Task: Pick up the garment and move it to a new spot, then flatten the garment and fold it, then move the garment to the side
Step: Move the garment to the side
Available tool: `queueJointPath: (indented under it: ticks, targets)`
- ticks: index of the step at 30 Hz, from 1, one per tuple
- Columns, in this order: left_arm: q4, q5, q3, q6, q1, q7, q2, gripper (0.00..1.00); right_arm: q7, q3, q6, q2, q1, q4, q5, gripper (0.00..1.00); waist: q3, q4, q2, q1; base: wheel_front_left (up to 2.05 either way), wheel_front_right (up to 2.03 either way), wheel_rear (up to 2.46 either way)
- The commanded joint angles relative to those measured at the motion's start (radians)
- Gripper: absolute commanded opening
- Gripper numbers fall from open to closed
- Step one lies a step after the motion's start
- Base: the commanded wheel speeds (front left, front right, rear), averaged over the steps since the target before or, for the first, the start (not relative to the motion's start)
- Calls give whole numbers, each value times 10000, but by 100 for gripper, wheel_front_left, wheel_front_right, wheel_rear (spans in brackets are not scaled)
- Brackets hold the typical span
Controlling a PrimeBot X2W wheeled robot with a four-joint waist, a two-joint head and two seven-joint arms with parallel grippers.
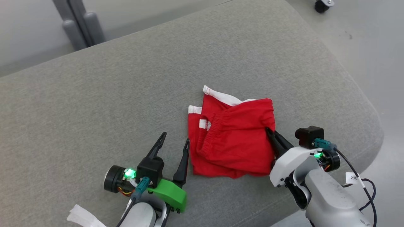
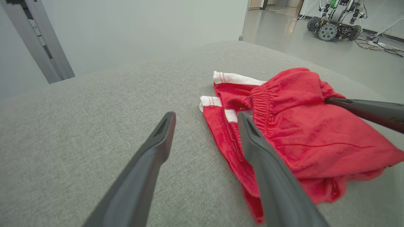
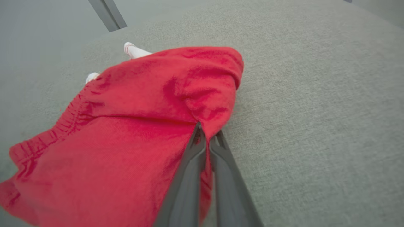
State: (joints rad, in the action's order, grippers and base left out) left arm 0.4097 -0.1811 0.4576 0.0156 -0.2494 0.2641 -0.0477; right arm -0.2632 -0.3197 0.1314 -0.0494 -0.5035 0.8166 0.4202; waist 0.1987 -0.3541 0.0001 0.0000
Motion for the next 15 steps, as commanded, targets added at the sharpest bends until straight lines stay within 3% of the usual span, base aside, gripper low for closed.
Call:
queueJointPath:
  ticks: [1,8,15]
  targets:
    - [25,30,24,-45,-211,1,-66,100,-18,119,-15,-32,-233,52,-221,0,301,-694,-1,0,0,0,0]
    - [179,421,-28,50,-644,1,-74,100,-18,599,-15,-603,-1733,516,-1336,0,1244,-159,-1,0,0,0,0]
    - [242,860,-266,266,-1214,3,-251,100,18,1364,-15,-2082,-4060,1860,-2060,0,2415,742,-1,0,0,0,0]
